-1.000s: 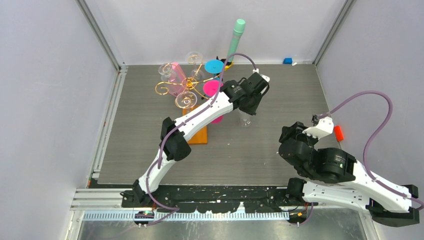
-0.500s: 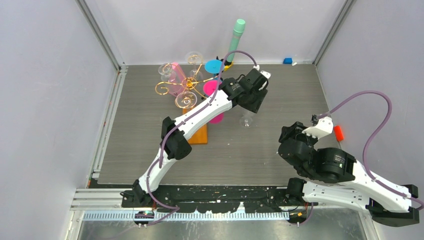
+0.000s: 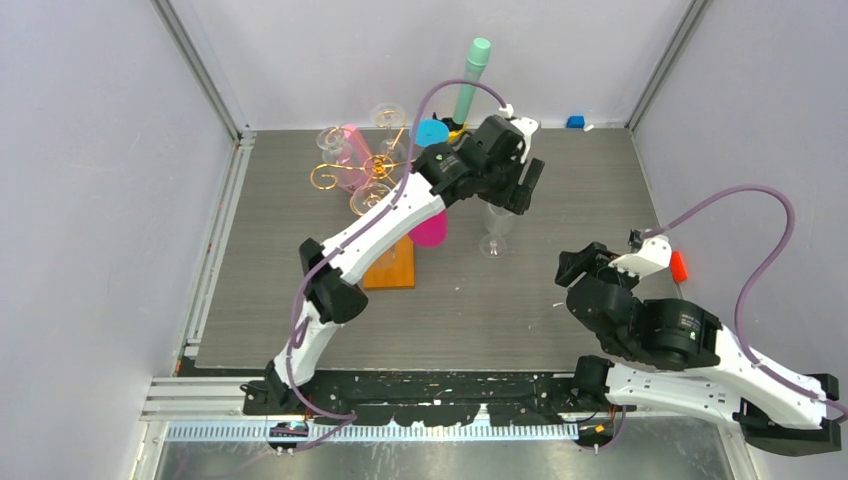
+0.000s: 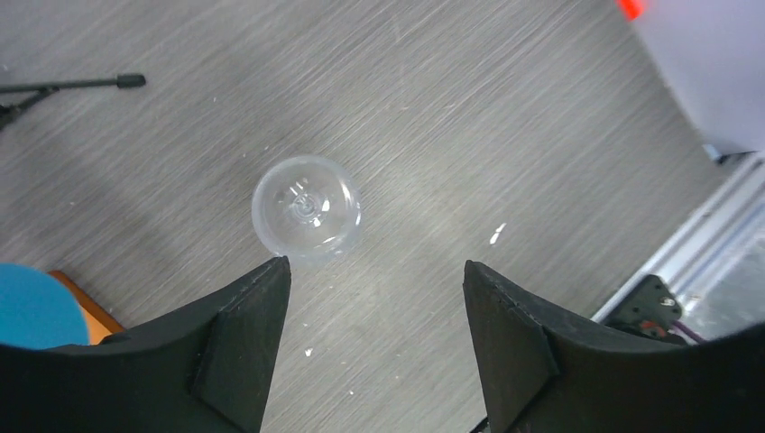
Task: Take the wine glass off the wine glass rack
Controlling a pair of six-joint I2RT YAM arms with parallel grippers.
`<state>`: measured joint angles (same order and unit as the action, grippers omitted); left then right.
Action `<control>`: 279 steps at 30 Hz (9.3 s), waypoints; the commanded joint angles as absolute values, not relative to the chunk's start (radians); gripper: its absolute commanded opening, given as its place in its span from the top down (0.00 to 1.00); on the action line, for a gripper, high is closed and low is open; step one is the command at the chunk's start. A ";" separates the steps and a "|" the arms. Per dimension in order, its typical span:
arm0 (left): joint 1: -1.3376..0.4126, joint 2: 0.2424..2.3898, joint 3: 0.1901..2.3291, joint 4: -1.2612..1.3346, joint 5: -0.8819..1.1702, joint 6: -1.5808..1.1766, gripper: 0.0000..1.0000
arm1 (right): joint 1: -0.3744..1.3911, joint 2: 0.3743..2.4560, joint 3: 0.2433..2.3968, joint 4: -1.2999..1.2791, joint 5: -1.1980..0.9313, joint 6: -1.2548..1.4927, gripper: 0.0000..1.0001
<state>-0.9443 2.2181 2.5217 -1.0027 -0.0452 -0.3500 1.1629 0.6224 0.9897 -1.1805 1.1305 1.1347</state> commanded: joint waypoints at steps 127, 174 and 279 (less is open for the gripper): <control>-0.554 1.073 1.574 -0.608 0.099 -0.353 0.00 | 0.716 1.171 1.208 -0.016 0.290 1.246 1.00; -0.557 1.322 1.353 0.541 0.785 -1.634 0.22 | 0.715 0.665 0.947 0.391 0.198 1.391 1.00; -1.152 2.253 2.382 -1.108 -0.143 -0.317 0.96 | 0.713 0.361 1.042 -0.897 1.124 1.070 0.50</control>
<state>-1.1576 2.2494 2.3783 -1.1595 -0.1303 -0.2924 0.7097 0.3782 1.0470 -0.8997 1.0893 1.0271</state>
